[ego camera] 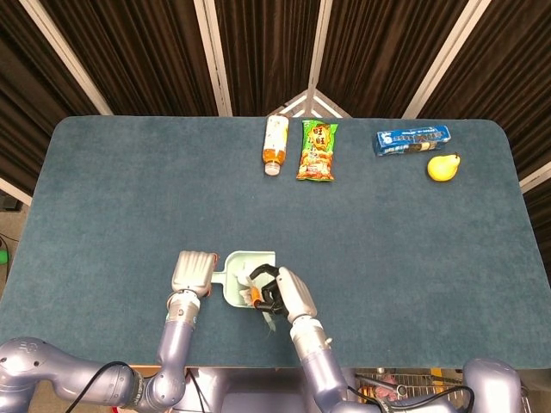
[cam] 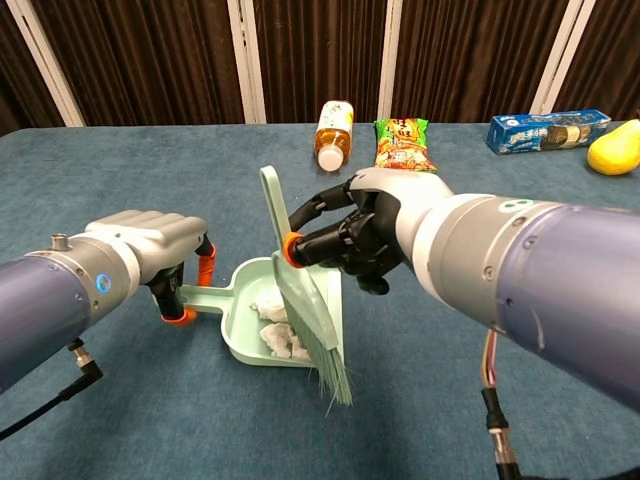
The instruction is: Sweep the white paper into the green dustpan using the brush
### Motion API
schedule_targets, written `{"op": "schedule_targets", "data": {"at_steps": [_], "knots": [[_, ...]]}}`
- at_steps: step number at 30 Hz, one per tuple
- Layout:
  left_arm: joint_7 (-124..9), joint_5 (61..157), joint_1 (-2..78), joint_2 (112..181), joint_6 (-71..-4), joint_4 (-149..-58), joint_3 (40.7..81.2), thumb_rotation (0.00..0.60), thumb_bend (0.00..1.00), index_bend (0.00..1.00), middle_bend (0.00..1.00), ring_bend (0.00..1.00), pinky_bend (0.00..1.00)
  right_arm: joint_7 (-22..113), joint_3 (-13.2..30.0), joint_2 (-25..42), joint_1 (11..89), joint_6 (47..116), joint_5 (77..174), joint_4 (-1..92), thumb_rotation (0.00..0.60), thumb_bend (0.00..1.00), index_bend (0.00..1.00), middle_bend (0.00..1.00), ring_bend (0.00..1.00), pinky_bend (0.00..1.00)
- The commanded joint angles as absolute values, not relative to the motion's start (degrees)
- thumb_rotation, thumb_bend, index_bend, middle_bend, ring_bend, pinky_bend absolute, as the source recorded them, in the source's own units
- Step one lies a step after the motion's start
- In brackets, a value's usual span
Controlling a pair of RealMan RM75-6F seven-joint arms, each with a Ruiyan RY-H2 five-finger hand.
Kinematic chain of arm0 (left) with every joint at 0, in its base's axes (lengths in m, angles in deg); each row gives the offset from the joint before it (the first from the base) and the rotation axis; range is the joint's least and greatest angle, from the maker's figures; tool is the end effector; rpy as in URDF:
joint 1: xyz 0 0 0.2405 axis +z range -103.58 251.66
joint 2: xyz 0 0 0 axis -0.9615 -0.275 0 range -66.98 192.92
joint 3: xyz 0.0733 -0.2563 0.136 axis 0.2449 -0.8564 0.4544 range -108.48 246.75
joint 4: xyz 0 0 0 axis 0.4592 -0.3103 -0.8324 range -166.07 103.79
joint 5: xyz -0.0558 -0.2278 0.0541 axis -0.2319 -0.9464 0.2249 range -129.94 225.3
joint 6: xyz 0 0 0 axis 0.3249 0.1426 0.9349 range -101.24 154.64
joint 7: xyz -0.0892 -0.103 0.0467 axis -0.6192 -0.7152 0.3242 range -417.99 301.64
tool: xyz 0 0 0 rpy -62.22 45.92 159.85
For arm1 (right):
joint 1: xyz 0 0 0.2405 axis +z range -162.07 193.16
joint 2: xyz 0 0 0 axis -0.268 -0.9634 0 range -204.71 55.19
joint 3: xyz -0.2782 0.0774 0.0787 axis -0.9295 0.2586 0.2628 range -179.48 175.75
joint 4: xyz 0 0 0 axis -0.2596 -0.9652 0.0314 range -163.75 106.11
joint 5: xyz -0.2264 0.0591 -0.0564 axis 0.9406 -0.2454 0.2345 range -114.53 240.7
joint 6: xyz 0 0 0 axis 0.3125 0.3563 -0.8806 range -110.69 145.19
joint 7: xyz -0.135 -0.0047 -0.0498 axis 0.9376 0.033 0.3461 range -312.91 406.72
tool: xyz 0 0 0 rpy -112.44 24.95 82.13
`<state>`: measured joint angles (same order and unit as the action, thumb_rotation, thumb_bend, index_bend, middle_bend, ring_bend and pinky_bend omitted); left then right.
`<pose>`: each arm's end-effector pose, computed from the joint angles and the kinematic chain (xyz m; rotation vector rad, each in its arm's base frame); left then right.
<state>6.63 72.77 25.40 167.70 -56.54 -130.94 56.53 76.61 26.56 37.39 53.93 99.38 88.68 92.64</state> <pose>-0.1121 0.3081 -0.1045 -1.7308 -0.9851 -0.4293 -0.0127 -0.2548 -0.0709 1.2050 -2.0827 1.1245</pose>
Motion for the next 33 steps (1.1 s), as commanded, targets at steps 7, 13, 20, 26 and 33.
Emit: {"op": "schedule_targets", "data": {"at_steps": [7,13,20,26,33], "knots": [[6.3,72.9,25.7,167.6,-56.2,-130.5,56.7,0.600,0.58,0.69,1.00,1.00,1.00,72.3,33.4,36.5,54.5,99.5,83.3,96.3,0.600,0.55,0.95,0.93,0.98,0.91],[6.1,73.2,25.6,167.9,-56.2,-130.3,56.5,0.600,0.58,0.69,1.00,1.00,1.00,69.7,36.2,36.1,55.2,99.6,82.4,98.7,0.600,0.56,0.95,0.93,0.98,0.91],[5.8,73.8,25.6,168.4,-56.3,-130.6,56.4,0.600,0.56,0.67,1.00,1.00,1.00,69.8,36.8,34.0,56.4,101.1,82.7,99.4,0.600,0.55,0.95,0.93,0.98,0.91],[4.8,74.7,25.9,168.9,-56.1,-129.8,56.8,0.600,0.38,0.52,1.00,1.00,1.00,69.1,36.3,31.4,55.7,101.1,82.4,99.1,0.600,0.56,0.95,0.93,0.98,0.91],[4.7,76.5,26.4,167.0,-56.2,-132.0,57.5,0.600,0.00,0.23,0.98,1.00,1.00,68.3,35.7,27.7,54.9,100.0,82.8,98.5,0.600,0.55,0.95,0.93,0.98,0.91]]}}
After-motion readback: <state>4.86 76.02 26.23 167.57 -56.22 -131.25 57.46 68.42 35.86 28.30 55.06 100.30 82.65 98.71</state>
